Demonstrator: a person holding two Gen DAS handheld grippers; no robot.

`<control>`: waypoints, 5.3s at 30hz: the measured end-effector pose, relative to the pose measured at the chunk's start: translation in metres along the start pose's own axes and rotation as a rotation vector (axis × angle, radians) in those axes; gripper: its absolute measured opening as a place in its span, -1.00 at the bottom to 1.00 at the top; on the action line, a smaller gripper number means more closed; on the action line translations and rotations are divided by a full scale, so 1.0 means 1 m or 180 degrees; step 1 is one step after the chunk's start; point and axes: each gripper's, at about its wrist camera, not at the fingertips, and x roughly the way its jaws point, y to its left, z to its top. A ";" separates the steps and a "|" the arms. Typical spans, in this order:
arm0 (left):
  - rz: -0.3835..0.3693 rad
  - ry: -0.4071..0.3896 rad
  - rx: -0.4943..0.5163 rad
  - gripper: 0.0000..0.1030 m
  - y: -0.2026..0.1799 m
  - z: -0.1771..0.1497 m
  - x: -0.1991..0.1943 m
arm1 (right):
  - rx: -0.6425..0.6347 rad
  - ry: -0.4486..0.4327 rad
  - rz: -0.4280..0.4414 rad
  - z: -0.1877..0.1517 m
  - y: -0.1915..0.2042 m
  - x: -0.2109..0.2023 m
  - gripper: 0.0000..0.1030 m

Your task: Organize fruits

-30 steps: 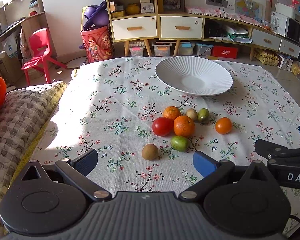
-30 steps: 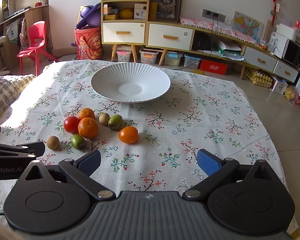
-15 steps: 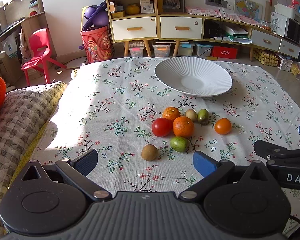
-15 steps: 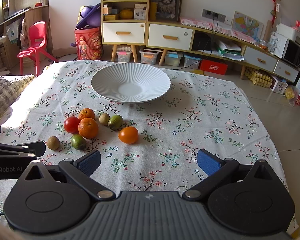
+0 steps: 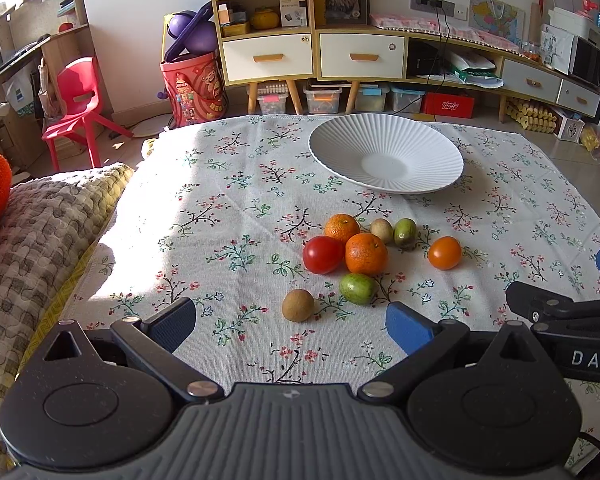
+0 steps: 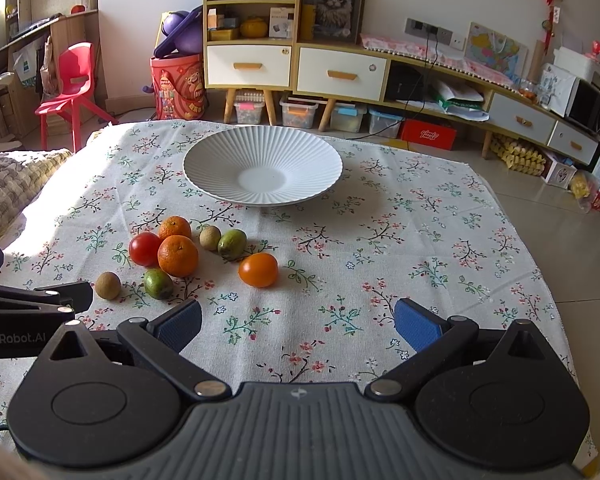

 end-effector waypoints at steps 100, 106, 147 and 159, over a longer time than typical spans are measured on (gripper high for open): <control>-0.0404 -0.0373 -0.0062 -0.81 0.019 -0.031 0.088 | -0.0408 -0.0373 0.0495 -0.015 0.005 0.095 -0.21; -0.0392 -0.0343 -0.0088 -0.81 0.020 -0.027 0.088 | -0.0412 -0.0369 0.0532 -0.014 0.005 0.094 -0.37; -0.0701 -0.0566 -0.0017 -0.81 -0.009 0.054 0.078 | -0.0254 -0.0499 0.0568 0.034 -0.008 0.080 -0.39; -0.0835 -0.0488 0.0185 -0.81 -0.027 0.089 0.130 | -0.0202 -0.0421 0.0624 0.062 -0.023 0.119 -0.39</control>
